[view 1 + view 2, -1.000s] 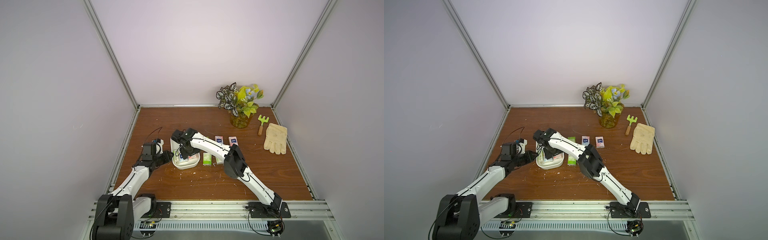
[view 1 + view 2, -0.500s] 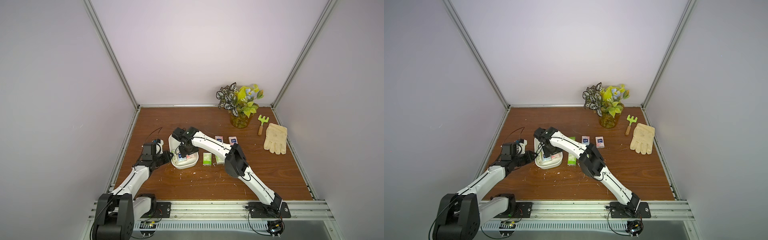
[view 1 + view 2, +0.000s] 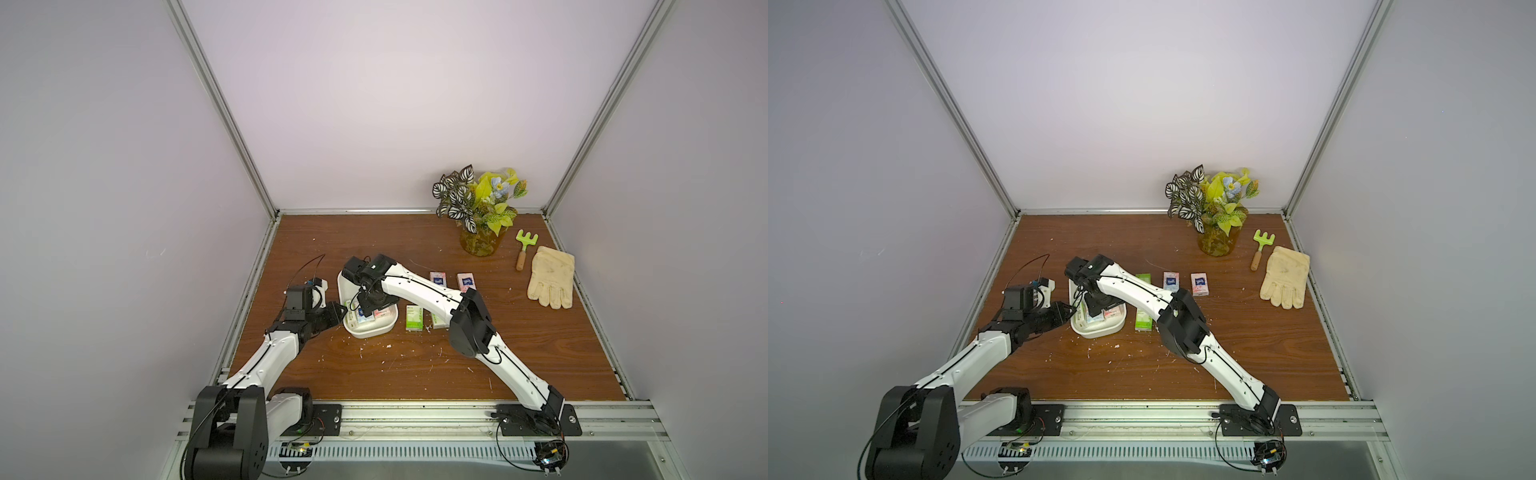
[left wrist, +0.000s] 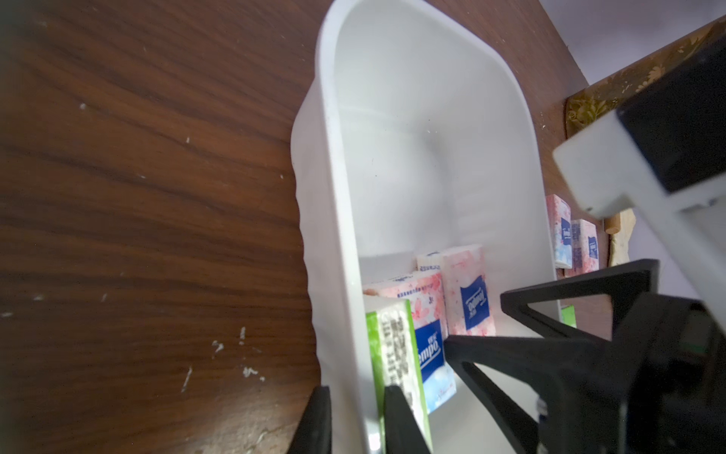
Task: Take the pocket tissues out of the storage box
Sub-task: Pick up the pocket tissues from the storage box.
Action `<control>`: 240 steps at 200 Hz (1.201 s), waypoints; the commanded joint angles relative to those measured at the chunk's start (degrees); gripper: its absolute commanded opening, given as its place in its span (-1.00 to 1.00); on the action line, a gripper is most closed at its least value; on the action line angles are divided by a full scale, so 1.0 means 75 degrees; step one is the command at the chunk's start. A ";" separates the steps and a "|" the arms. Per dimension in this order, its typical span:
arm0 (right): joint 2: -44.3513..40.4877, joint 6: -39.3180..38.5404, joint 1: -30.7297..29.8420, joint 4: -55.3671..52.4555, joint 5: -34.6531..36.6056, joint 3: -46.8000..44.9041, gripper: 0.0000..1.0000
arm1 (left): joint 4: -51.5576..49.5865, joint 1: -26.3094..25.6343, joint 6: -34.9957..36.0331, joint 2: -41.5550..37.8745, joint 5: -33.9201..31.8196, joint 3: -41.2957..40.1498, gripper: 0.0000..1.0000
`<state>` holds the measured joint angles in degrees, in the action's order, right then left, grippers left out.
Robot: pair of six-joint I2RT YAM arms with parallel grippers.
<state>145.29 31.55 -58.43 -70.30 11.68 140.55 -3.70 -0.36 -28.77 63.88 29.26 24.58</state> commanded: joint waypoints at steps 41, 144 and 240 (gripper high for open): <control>0.0262 0.0084 0.0049 -0.0303 0.0061 -0.0186 0.42 | -0.0162 0.0075 0.0078 0.0117 -0.0152 0.0042 -0.65; 0.0000 -0.0129 0.0070 0.1155 -0.1083 -0.0885 0.30 | -0.0197 0.0072 0.0098 0.0159 -0.0139 0.0051 -0.71; -0.0118 -0.0217 0.0103 -0.0022 -0.0068 0.0617 0.29 | -0.0206 0.0072 0.0098 0.0166 -0.0156 0.0064 -0.72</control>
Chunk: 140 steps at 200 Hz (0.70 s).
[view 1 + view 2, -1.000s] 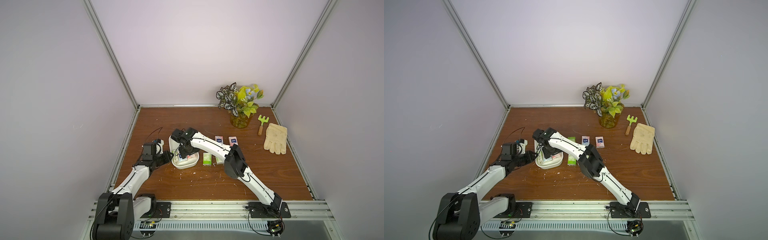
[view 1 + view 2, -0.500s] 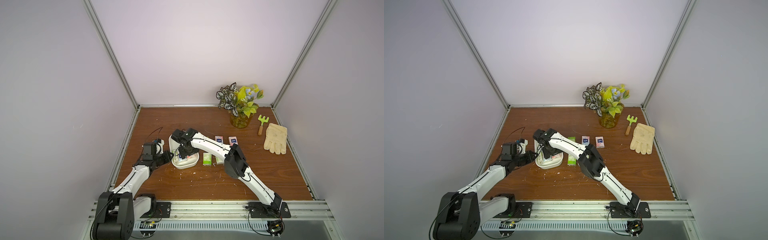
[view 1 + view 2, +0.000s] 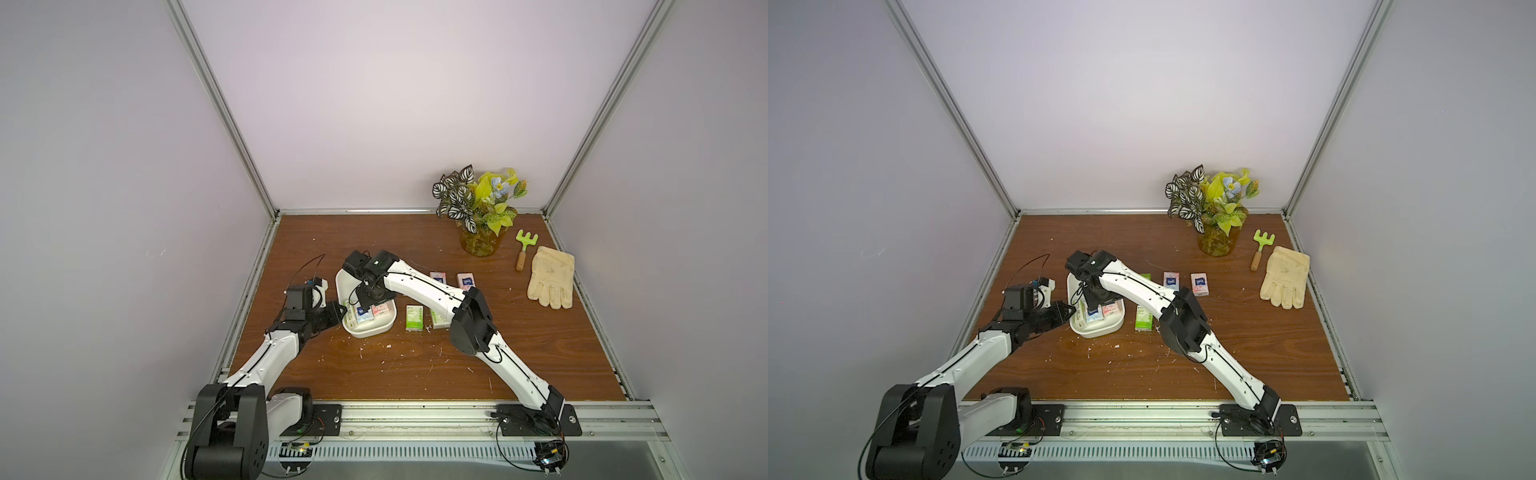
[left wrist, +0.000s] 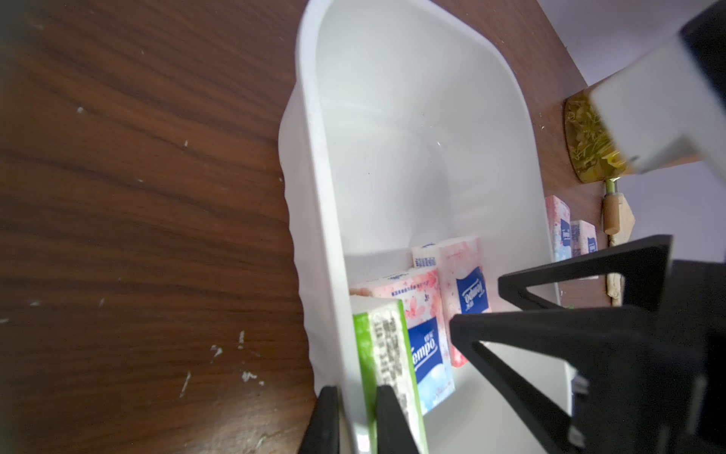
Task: Take the pocket tissues out of the storage box
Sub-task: Pick up the pocket tissues from the storage box.
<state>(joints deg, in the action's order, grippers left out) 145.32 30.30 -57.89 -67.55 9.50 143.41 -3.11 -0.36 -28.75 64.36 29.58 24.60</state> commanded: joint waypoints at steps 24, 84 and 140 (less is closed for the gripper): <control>-0.0098 -0.0027 0.0027 -0.0467 0.0257 0.0104 0.28 | -0.0282 0.0072 0.0106 0.0111 -0.0194 0.0062 -0.72; -0.0121 0.0013 -0.0079 -0.0110 -0.0437 0.0084 0.14 | -0.0276 0.0073 0.0107 0.0134 -0.0183 0.0072 -0.73; -0.0122 0.0095 -0.0008 -0.0571 0.0201 -0.0035 0.15 | -0.0266 0.0072 0.0104 0.0116 -0.0183 0.0078 -0.73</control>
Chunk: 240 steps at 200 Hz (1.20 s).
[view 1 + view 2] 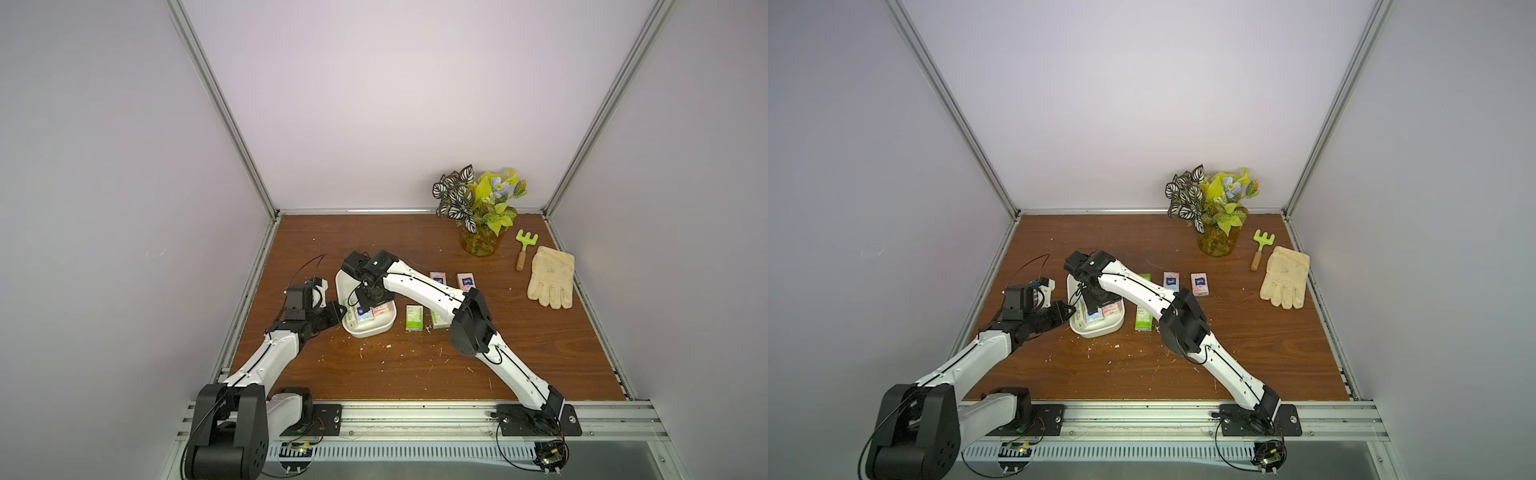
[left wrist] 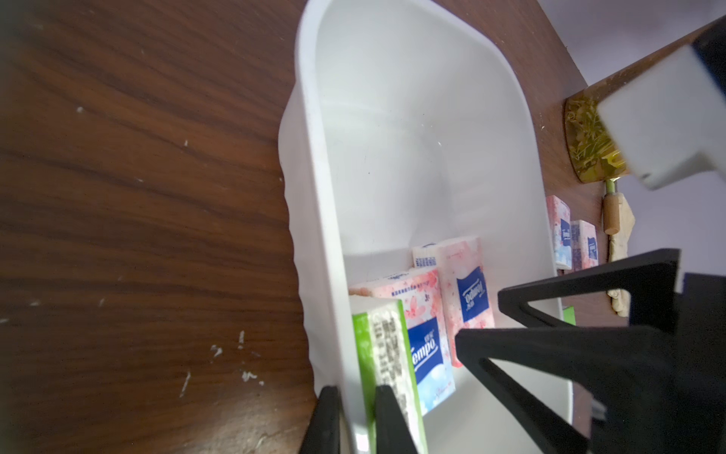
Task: Take the pocket tissues out of the storage box
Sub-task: Pick up the pocket tissues from the storage box.
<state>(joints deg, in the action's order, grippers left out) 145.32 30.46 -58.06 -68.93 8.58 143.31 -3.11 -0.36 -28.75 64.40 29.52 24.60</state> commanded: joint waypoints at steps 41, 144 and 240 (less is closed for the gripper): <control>0.0128 0.0087 0.0010 -0.0779 0.0491 -0.0007 0.19 | -0.0276 0.0072 0.0107 0.0115 -0.0176 0.0060 -0.74; 0.0621 0.0158 0.0061 -0.1059 0.0712 0.0049 0.31 | -0.0323 0.0072 0.0119 0.0309 -0.0197 0.0088 -0.74; 0.0913 -0.0006 0.0137 -0.0261 -0.0468 -0.0232 0.30 | -0.0268 0.0072 0.0141 0.0322 -0.0063 0.0097 -0.79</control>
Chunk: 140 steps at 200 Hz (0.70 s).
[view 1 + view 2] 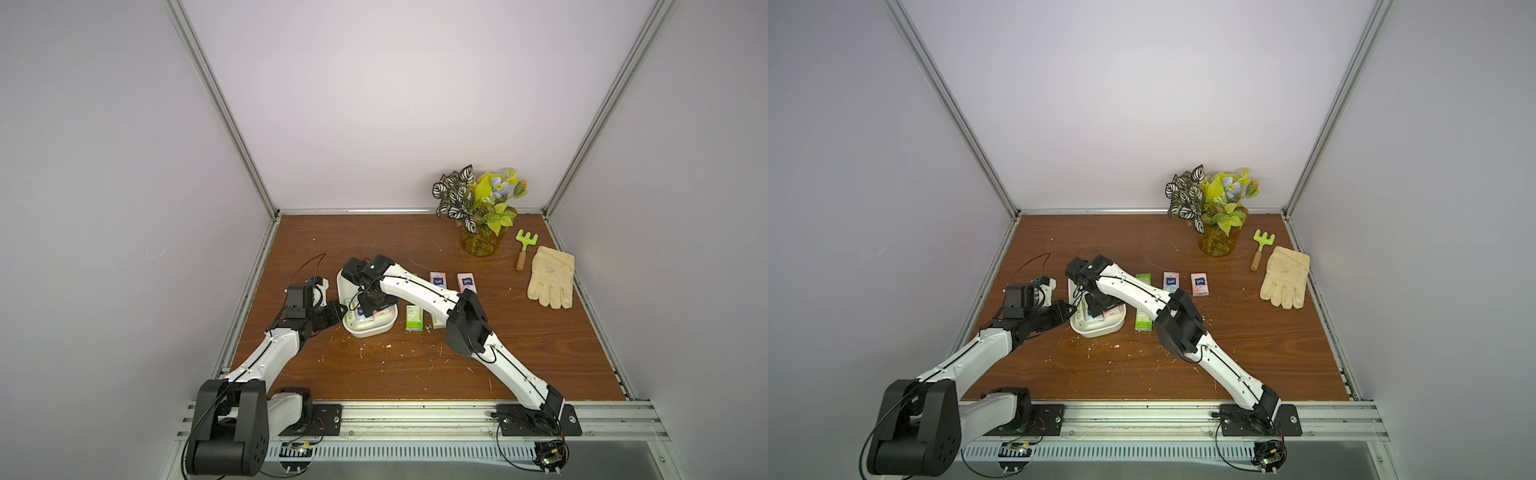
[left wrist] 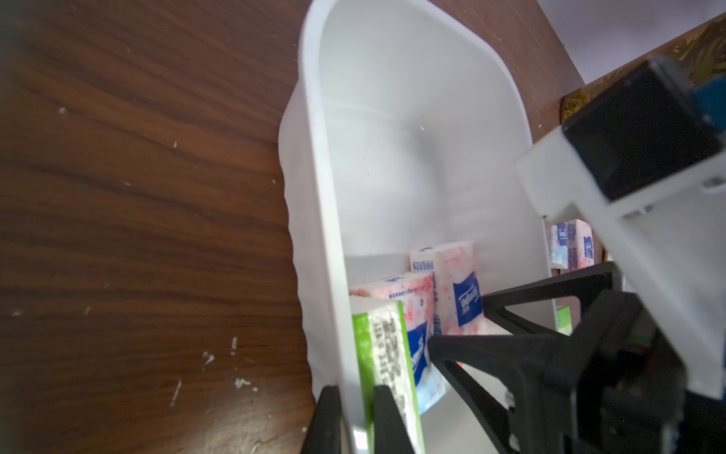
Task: Take the pocket tissues out of the storage box
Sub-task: Pick up the pocket tissues from the storage box.
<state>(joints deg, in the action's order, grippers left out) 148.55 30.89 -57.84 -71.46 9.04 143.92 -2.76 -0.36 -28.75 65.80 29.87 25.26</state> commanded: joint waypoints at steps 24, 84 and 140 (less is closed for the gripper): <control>0.0278 -0.0087 0.0125 0.0009 -0.0094 -0.0371 0.30 | -0.0173 0.0006 0.0142 0.0046 0.0157 0.0051 -0.79; -0.0083 -0.0092 0.0153 -0.0751 0.1205 0.0140 0.31 | -0.0272 -0.0286 0.0012 0.0070 -0.0137 0.0279 -0.84; -0.0151 -0.0043 0.0155 -0.0754 0.1449 -0.0433 0.34 | -0.0311 -0.0285 0.0009 0.0116 -0.0301 0.0171 -0.85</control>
<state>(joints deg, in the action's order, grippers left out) 148.07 30.85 -57.95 -72.42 14.61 143.24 -2.96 -2.15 -29.23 66.08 29.19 26.20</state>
